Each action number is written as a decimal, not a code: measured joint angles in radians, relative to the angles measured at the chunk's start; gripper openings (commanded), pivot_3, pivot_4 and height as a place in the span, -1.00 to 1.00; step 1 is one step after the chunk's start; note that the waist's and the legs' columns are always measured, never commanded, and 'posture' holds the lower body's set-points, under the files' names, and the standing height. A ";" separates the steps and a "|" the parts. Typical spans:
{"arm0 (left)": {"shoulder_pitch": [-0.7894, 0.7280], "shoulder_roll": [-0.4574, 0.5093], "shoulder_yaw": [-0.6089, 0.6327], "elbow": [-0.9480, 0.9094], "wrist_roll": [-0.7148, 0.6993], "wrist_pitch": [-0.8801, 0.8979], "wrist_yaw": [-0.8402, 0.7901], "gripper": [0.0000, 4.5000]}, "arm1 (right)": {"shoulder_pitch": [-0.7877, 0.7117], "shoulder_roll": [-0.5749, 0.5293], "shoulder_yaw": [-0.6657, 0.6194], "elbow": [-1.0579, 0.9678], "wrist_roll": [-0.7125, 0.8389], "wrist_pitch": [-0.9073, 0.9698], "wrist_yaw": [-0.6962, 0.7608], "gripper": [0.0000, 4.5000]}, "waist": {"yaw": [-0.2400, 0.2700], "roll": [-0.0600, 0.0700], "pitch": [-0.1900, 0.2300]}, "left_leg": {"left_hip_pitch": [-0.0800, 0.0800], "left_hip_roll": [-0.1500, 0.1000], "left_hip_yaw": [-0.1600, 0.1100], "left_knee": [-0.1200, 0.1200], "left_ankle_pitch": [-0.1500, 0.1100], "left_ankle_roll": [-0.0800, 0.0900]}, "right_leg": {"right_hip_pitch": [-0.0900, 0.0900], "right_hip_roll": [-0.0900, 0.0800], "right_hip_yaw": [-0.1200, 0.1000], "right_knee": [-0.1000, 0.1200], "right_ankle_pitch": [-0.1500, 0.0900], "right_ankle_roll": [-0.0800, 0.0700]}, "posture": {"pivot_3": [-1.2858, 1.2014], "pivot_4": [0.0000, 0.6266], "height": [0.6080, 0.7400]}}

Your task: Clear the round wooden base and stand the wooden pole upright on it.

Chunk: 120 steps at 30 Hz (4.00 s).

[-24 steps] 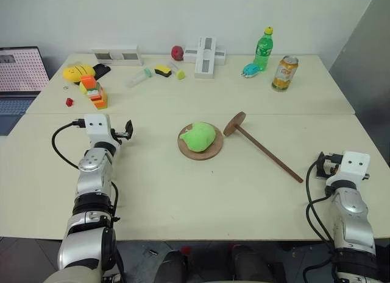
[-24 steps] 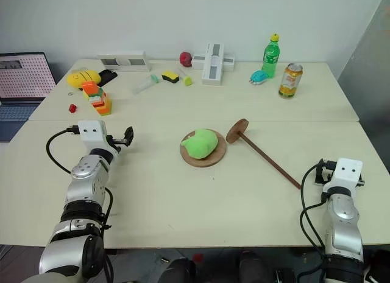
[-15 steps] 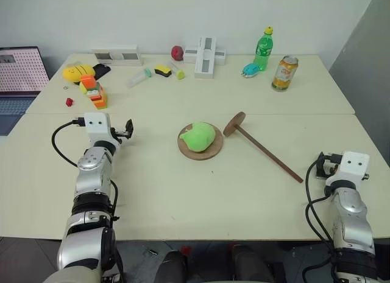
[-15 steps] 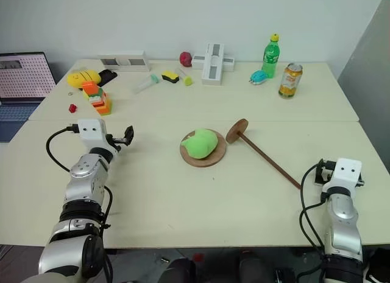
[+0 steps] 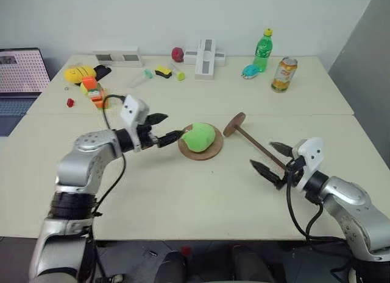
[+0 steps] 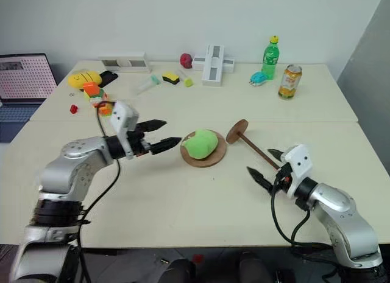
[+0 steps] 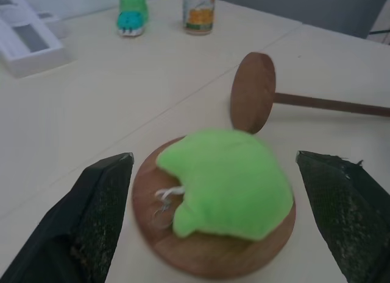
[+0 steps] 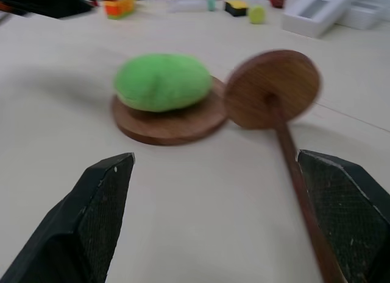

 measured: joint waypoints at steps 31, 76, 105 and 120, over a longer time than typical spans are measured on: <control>-0.155 -0.167 -0.011 0.492 0.193 -0.277 -0.004 -0.51 | -0.008 0.047 0.028 -0.082 -0.011 0.078 -0.107 1.00 | 0.007 -0.001 0.000 | -0.002 0.000 -0.001 -0.001 0.001 -0.002 | -0.002 0.000 -0.001 -0.002 0.000 0.000 | 0.03 -0.52 1.00; -0.307 0.022 0.248 0.674 0.135 -0.354 0.182 0.98 | -0.177 -0.054 0.021 0.026 -0.009 0.157 -0.059 1.00 | -0.016 0.000 0.002 | -0.010 -0.002 -0.001 0.004 0.002 -0.004 | -0.007 -0.002 -0.001 0.001 0.000 0.000 | 0.03 -0.52 1.00; 0.244 0.128 -0.026 -0.509 -0.120 0.125 -0.144 0.98 | -1.091 -0.014 0.581 1.216 -0.301 0.391 0.485 1.00 | -0.018 0.001 0.002 | -0.012 0.000 -0.002 0.011 -0.002 0.003 | -0.009 0.000 -0.001 0.004 0.000 0.000 | 0.03 -0.52 1.00; 0.283 0.128 -0.019 -0.550 -0.138 0.146 -0.090 1.00 | -1.158 0.028 0.657 1.372 -0.500 0.336 0.725 -0.05 | -0.019 0.001 0.002 | -0.012 0.000 -0.002 0.011 -0.002 0.003 | -0.009 0.000 -0.001 0.005 0.000 0.000 | 0.03 -0.52 1.00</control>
